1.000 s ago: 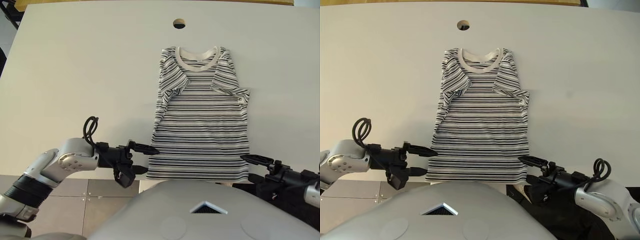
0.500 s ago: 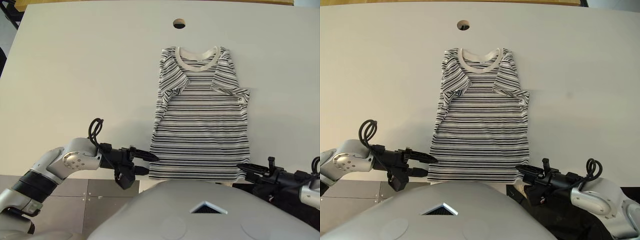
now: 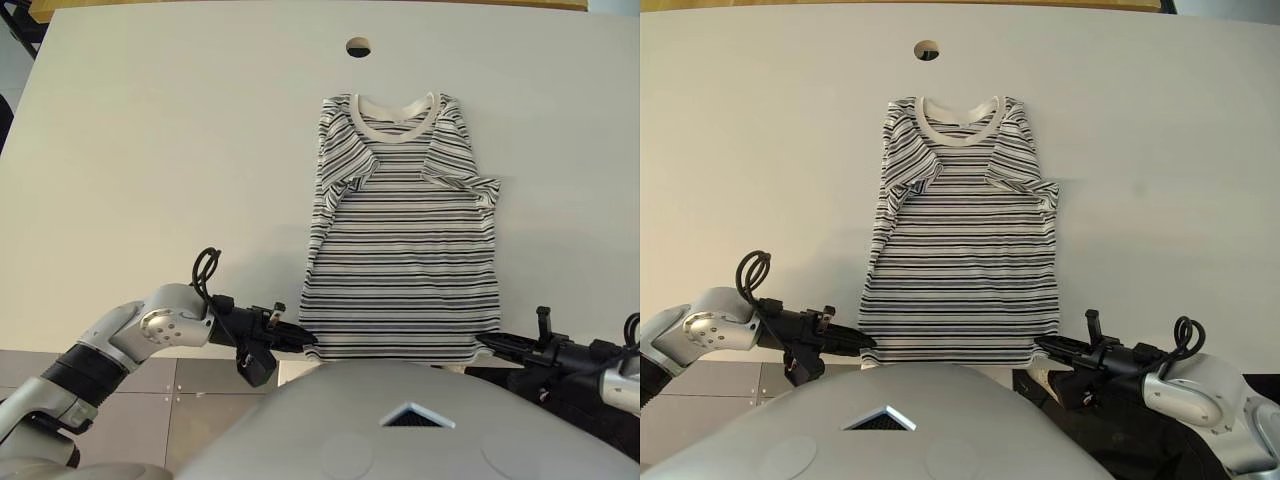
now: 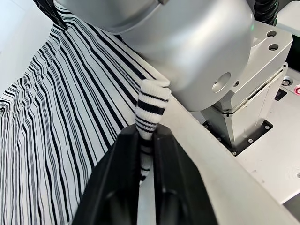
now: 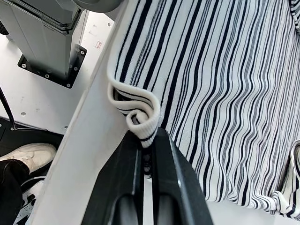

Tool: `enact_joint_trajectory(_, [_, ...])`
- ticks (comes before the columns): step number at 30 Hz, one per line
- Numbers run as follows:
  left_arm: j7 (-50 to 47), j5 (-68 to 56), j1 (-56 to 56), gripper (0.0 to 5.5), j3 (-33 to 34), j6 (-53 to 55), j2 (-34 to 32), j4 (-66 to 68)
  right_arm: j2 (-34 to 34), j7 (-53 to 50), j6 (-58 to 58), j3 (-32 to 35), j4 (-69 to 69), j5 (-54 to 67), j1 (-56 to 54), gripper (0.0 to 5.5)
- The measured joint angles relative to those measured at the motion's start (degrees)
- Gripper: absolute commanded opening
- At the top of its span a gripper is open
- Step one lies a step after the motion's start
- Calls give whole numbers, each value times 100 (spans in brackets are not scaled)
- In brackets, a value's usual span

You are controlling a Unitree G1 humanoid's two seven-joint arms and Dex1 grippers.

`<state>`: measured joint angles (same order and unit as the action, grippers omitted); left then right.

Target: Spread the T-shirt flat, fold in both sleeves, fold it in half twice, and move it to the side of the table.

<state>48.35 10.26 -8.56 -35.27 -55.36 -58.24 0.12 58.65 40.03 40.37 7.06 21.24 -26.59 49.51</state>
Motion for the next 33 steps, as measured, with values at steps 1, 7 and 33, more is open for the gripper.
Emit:
enact_joint_trajectory(1, [13, -97, 9, 12, -4, 41, 82, 75, -1, -16, 6, -4, -32, 15, -19, 10])
enact_joint_trajectory(7, [154, -1301, 210, 12, 54, 572, 673, 417, -229, -204, 87, -145, -357, 706, 48, 10])
enact_joint_trajectory(33, [-3400, 292, 4243, 12, 1772, 1906, 3818, 5505, -3236, -2983, -1009, -1334, -5831, 942, -7018, 10])
